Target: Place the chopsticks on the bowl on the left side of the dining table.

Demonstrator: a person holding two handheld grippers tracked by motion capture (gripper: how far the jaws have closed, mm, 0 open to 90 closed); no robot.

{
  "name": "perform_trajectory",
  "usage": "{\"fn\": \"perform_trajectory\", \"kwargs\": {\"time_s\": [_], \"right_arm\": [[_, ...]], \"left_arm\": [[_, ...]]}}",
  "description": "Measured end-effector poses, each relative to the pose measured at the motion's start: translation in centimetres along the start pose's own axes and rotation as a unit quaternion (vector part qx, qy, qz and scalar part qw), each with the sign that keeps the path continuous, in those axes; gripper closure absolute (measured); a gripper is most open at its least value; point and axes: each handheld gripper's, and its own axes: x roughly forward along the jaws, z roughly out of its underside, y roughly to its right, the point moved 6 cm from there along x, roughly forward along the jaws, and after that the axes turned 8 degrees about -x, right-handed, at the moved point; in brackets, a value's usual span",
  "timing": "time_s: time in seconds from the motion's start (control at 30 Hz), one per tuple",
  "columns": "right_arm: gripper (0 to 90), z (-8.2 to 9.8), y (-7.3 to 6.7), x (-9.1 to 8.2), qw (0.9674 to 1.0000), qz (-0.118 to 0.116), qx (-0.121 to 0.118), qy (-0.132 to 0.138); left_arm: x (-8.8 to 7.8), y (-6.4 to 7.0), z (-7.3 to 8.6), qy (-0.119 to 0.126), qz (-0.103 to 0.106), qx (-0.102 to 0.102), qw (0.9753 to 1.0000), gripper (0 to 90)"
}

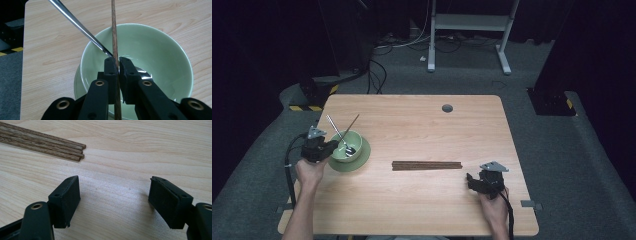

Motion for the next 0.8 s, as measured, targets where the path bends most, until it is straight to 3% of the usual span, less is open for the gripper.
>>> {"fn": "perform_trajectory", "kwargs": {"time_s": [0.33, 0.73, 0.8], "right_arm": [[24.8, 0.0, 0.0, 0.0, 1.0000, 0.000, 0.000, 0.000], [24.8, 0.0, 0.0, 0.0, 1.0000, 0.000, 0.000, 0.000], [24.8, 0.0, 0.0, 0.0, 1.0000, 0.000, 0.000, 0.000]], "left_arm": [[-0.7, 0.7, -0.8, 0.022, 0.015, -0.026, 0.9993, 66.7], [-1.2, 2.5, -1.9, 0.032, 0.021, -0.023, 0.9990, 48.3], [-1.1, 2.8, -2.0, 0.027, 0.012, -0.014, 0.9995, 45.6]]}}
